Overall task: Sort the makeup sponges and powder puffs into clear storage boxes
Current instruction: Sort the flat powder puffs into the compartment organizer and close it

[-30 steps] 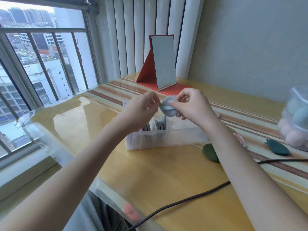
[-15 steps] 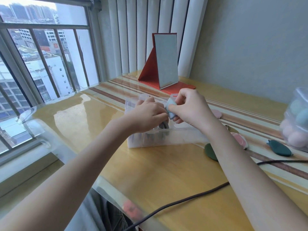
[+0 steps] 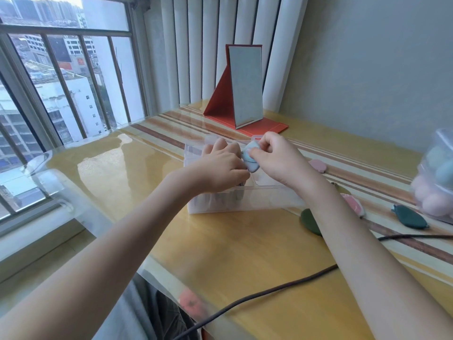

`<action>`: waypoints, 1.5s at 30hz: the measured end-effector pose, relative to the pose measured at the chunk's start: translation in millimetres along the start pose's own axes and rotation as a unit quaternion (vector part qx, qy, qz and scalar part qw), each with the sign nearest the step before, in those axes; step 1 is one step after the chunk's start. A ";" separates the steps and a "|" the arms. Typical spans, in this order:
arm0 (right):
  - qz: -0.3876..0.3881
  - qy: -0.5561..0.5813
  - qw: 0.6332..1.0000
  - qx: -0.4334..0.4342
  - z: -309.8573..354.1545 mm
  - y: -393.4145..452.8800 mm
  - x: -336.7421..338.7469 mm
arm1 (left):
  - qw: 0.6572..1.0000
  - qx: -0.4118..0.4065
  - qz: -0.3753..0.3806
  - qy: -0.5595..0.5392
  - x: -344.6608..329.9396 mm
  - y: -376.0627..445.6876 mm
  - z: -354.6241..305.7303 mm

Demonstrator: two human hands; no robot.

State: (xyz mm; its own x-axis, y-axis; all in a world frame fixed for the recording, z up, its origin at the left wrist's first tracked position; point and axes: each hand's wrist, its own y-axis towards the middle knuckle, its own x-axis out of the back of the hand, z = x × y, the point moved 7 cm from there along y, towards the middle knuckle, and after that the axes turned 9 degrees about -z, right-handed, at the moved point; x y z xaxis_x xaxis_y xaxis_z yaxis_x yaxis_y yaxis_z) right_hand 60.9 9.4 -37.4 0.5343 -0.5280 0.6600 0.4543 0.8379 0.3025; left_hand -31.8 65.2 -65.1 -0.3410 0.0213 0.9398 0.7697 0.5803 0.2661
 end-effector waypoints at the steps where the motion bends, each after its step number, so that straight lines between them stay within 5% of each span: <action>1: 0.001 0.000 1.000 0.003 1.4 -0.5 -0.9 | 1.000 0.001 -0.002 0.001 0.0 0.2 0.0; 7: -0.045 -0.037 0.996 0.067 11.0 -6.4 -4.6 | 1.000 0.016 -0.011 -0.012 3.2 -0.5 0.7; 12: -0.061 0.082 0.994 0.028 4.1 -2.7 -4.7 | 1.000 0.019 -0.024 0.001 6.0 -0.4 0.2; 22: -0.062 -0.045 0.993 0.089 6.2 -5.0 -10.9 | 0.998 0.011 -0.067 -0.010 16.9 -3.9 -1.4; 26: -0.064 0.039 0.994 0.082 8.9 -8.0 -9.4 | 0.998 0.019 -0.060 -0.006 16.4 -4.9 -0.5; 34: -0.077 -0.198 0.959 0.188 27.3 -11.9 -11.4 | 0.996 0.007 -0.086 -0.007 20.8 -6.6 -0.9; 41: -0.068 -0.300 0.927 0.217 31.3 -10.6 -16.8 | 0.997 0.032 -0.061 -0.030 21.5 -8.3 3.7; 45: -0.028 -0.250 0.950 0.187 26.3 -6.7 -17.1 | 0.997 0.031 -0.070 -0.021 21.0 -7.3 7.8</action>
State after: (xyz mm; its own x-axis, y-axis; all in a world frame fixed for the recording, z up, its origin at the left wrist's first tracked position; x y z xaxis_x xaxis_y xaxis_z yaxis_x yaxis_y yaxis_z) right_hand 30.0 16.4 -32.6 0.0689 -0.5192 0.8519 0.1374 0.8507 0.5074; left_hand -48.7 67.8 -48.9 -0.4667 -0.0300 0.8839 0.6782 0.6293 0.3795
